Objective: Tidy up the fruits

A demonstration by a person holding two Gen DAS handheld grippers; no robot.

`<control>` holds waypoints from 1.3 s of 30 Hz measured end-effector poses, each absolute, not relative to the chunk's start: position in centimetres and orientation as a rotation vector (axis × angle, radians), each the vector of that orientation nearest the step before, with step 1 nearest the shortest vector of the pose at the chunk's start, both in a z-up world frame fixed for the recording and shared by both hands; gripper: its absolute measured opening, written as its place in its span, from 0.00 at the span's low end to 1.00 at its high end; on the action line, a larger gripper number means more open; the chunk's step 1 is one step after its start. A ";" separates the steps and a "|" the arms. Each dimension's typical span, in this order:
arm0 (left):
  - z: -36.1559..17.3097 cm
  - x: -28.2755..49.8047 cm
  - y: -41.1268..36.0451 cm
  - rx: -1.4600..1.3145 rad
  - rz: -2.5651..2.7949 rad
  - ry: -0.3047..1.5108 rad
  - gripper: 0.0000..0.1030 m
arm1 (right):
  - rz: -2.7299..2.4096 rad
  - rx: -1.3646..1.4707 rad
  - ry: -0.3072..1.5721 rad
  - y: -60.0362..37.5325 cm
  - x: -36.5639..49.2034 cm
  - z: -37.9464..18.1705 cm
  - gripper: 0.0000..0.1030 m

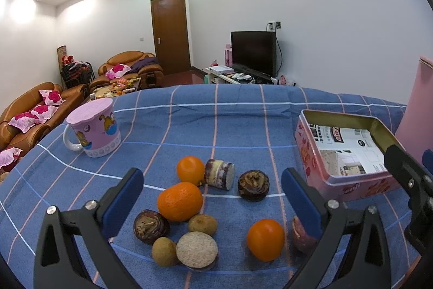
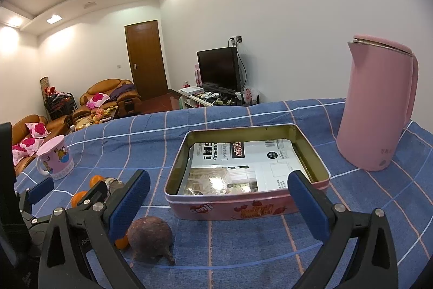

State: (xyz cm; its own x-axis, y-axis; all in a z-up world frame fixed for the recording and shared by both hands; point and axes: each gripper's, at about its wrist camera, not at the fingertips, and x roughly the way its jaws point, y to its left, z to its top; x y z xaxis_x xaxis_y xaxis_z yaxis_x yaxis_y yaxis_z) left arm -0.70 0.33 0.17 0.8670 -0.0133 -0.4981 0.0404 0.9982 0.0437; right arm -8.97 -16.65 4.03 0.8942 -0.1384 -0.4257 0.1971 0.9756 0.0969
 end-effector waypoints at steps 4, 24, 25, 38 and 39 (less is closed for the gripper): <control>0.2 -0.7 0.3 0.052 -0.028 0.521 1.00 | -0.174 0.141 0.429 -16.7 -9.0 4.0 0.99; 0.2 -0.7 0.4 0.052 -0.028 0.522 1.00 | -0.171 0.144 0.439 -16.6 -8.8 3.6 0.99; 0.2 -0.7 0.4 0.052 -0.029 0.522 1.00 | -0.170 0.145 0.441 -16.6 -8.8 3.6 0.99; 0.2 -0.7 0.4 0.053 -0.029 0.522 1.00 | -0.164 0.141 0.452 -16.5 -8.8 3.8 0.99; 0.2 -0.7 0.4 0.052 -0.029 0.522 1.00 | -0.164 0.140 0.454 -16.5 -8.8 3.9 0.99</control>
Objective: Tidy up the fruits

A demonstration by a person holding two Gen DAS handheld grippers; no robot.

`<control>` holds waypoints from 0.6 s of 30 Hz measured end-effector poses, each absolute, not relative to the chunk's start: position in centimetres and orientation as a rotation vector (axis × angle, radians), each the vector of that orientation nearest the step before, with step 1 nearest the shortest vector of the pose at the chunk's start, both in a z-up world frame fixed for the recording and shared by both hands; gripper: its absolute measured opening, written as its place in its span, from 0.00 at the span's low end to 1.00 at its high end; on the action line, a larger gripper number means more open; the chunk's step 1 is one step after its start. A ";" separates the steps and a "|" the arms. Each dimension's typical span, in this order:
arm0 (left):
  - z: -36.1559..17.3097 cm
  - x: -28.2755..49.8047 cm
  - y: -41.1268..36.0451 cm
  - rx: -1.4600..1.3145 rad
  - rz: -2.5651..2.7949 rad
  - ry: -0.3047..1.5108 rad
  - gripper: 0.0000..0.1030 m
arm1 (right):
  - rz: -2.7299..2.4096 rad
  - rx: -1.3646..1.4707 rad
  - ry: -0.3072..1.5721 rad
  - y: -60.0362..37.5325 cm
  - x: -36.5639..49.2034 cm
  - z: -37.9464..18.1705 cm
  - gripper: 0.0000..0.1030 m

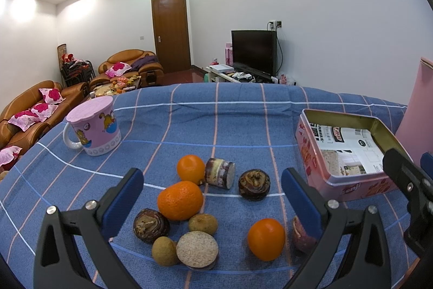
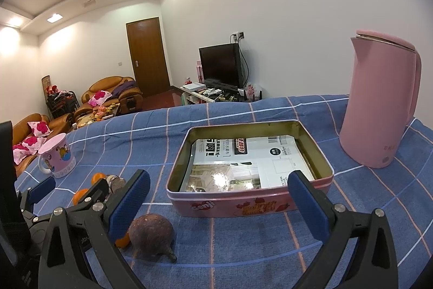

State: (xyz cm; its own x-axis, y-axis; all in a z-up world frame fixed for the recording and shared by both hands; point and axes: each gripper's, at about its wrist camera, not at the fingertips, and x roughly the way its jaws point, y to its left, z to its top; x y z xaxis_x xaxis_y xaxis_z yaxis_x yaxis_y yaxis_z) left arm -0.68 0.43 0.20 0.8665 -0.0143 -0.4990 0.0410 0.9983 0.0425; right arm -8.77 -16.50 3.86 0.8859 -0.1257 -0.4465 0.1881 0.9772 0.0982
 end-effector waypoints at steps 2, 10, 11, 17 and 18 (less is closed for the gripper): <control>0.2 -0.6 0.4 0.051 -0.031 0.524 1.00 | -0.161 0.149 0.457 -16.5 -8.7 3.8 0.99; -0.1 -0.6 1.1 0.015 -0.021 0.536 1.00 | -0.140 0.106 0.486 -16.7 -8.3 3.7 0.99; -0.1 -0.6 1.3 0.009 -0.020 0.538 1.00 | -0.135 0.088 0.479 -16.7 -8.2 3.6 0.99; -0.2 -1.1 2.3 -0.002 -0.006 0.562 1.00 | -0.050 0.106 0.510 -17.2 -7.2 3.0 0.98; -0.2 -1.2 2.8 -0.011 -0.004 0.571 1.00 | -0.043 0.096 0.523 -17.3 -7.0 2.9 0.98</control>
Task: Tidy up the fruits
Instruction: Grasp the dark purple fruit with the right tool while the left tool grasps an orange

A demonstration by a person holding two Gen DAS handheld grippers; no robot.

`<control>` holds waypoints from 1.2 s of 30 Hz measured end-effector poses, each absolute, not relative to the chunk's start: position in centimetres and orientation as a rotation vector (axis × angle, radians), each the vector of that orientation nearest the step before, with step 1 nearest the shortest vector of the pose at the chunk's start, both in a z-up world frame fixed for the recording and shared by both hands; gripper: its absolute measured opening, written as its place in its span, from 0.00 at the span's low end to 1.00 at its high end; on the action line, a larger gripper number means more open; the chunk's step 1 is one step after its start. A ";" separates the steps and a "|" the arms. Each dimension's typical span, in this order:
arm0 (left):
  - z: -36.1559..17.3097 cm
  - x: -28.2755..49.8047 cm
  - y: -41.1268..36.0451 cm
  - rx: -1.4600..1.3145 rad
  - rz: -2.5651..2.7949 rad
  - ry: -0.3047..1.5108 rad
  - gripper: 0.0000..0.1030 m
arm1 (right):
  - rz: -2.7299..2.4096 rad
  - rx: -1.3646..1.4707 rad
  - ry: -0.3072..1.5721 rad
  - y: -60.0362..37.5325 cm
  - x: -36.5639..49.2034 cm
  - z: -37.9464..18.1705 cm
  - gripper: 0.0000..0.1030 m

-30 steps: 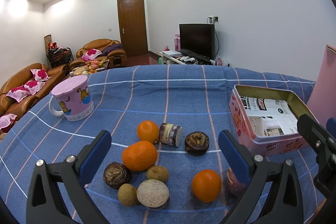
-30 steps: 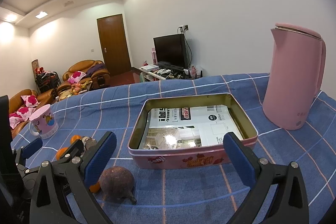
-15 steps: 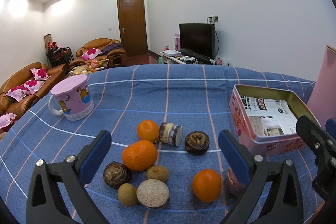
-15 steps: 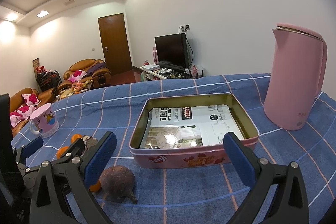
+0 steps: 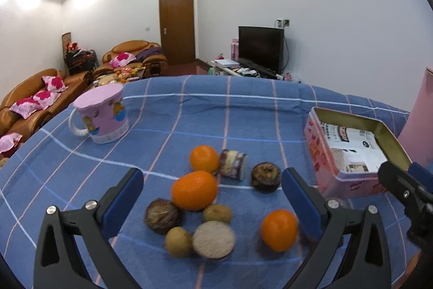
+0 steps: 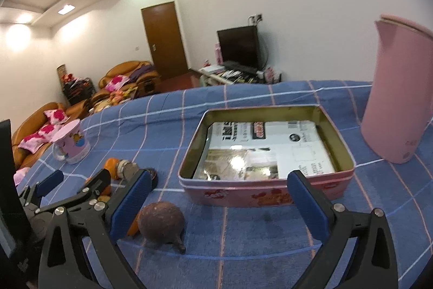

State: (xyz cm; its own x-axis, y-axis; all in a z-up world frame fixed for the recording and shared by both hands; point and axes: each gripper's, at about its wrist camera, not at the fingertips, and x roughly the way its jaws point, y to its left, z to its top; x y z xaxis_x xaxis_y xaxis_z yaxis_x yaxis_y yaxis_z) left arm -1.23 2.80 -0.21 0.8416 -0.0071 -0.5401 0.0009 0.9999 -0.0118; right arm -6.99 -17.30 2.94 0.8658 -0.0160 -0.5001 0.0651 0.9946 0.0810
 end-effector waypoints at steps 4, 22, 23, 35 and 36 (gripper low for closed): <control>-0.3 -2.2 5.2 -0.033 0.013 0.605 1.00 | 0.007 0.152 0.556 -18.1 -6.8 2.6 0.94; -1.6 -4.9 5.8 0.053 -0.182 0.727 0.85 | 0.306 0.177 0.853 -13.8 -3.4 -2.0 0.74; -1.4 -5.0 5.3 0.057 -0.201 0.723 0.83 | 0.310 0.175 0.851 -13.7 -3.3 -1.9 0.74; 0.1 -3.5 -0.2 0.126 -0.358 0.712 0.83 | 0.277 0.163 0.784 -15.7 -4.9 0.2 0.51; -0.1 -3.3 -0.7 0.135 -0.361 0.720 0.83 | 0.259 0.195 0.746 -16.9 -5.3 1.0 0.51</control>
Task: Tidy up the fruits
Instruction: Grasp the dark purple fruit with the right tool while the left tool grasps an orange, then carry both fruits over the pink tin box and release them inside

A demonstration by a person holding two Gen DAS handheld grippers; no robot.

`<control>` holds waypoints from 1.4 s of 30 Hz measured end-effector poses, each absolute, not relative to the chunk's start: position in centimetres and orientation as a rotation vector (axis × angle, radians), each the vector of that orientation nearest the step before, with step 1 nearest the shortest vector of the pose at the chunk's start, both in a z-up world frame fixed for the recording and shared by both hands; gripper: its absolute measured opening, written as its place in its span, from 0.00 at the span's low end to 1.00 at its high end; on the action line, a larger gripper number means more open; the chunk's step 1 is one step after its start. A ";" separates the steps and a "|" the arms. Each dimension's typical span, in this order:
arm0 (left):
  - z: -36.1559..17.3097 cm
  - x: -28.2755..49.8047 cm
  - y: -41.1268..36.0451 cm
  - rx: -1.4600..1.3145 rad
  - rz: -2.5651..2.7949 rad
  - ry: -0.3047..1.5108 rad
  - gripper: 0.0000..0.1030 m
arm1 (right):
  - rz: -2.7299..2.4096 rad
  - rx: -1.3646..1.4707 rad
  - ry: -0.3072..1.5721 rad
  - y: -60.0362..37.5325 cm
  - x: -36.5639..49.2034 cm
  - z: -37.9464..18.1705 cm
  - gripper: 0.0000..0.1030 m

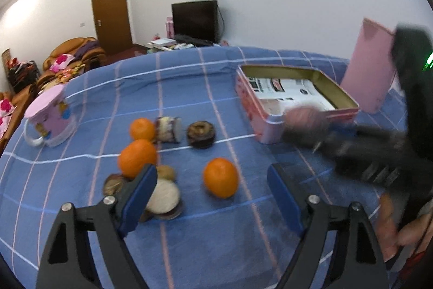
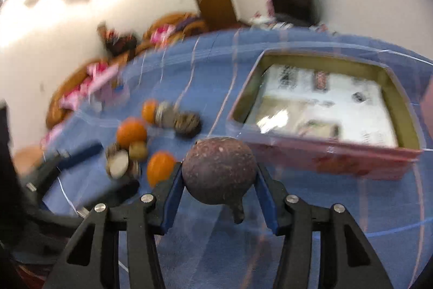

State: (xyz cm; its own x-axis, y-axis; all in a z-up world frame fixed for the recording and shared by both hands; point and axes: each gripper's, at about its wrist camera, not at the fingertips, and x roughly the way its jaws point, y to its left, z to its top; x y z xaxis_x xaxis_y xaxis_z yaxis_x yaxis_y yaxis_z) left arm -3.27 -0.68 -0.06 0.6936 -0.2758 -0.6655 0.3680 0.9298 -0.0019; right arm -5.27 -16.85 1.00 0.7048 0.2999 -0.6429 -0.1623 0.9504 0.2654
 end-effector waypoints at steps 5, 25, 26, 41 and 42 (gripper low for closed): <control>-1.0 -1.1 -3.1 0.137 -0.388 0.789 0.68 | 0.164 0.243 0.643 -20.3 -6.2 3.3 0.52; -3.2 2.0 -2.6 0.055 -0.351 0.869 0.32 | 0.104 0.292 0.648 -21.5 -5.6 2.6 0.52; -2.9 1.8 -2.4 0.035 -0.350 0.851 0.32 | 0.094 0.291 0.636 -21.7 -5.8 2.7 0.52; 2.3 1.3 -8.8 0.013 -0.449 0.611 0.32 | -0.132 0.102 0.515 -26.0 -5.0 4.3 0.52; 2.2 1.7 -9.5 0.014 -0.452 0.616 0.32 | -0.136 0.114 0.520 -26.5 -4.8 4.2 0.52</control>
State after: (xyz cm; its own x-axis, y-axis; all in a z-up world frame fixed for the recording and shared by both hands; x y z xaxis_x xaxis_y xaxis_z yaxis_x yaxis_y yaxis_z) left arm 1.72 -9.49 2.24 0.7221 -0.4052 -0.5607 0.4136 0.9026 -0.1196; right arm -4.82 -26.53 4.24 0.8589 -0.1004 -0.5022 0.1581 0.9847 0.0736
